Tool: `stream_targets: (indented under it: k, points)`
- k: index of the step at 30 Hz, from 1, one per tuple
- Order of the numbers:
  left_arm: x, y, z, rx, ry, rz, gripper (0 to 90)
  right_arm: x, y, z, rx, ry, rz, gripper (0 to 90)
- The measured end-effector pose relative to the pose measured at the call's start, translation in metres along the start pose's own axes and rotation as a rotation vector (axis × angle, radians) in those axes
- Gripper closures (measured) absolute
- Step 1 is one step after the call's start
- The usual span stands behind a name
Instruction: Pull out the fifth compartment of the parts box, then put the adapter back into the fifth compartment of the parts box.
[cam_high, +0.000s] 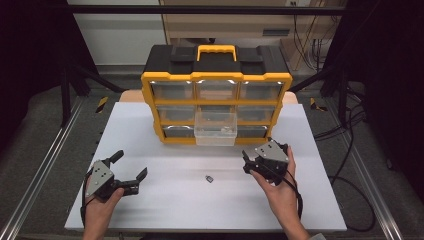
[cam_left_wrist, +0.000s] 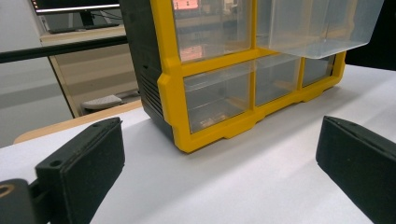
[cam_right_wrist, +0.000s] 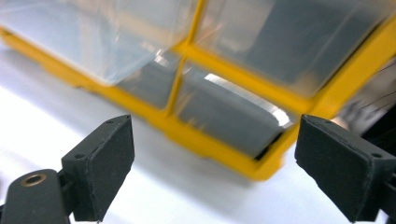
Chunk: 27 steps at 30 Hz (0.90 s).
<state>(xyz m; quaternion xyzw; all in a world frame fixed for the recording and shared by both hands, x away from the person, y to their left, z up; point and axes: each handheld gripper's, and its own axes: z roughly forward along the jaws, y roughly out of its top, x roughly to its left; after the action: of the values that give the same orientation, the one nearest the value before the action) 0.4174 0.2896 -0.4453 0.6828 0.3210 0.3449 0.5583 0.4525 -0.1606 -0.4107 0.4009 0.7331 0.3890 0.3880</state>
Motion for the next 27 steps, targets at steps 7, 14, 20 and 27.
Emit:
stream_targets:
  k: [7,14,20,27]
  points:
    - [0.002,0.000,-0.001,-0.011,0.009,-0.005,1.0,0.003,-0.008,0.007,0.048,0.064,0.021,9.9]
    - [0.001,0.000,0.000,-0.005,0.006,0.000,1.1,0.005,-0.016,0.015,0.087,0.105,0.030,9.6]
    - [0.002,0.000,0.001,-0.005,0.004,-0.006,1.1,0.010,-0.017,0.018,0.133,0.185,0.056,8.0]
    - [0.002,0.000,0.002,-0.006,-0.005,-0.008,1.0,0.018,-0.022,0.025,0.191,0.254,0.049,8.4]
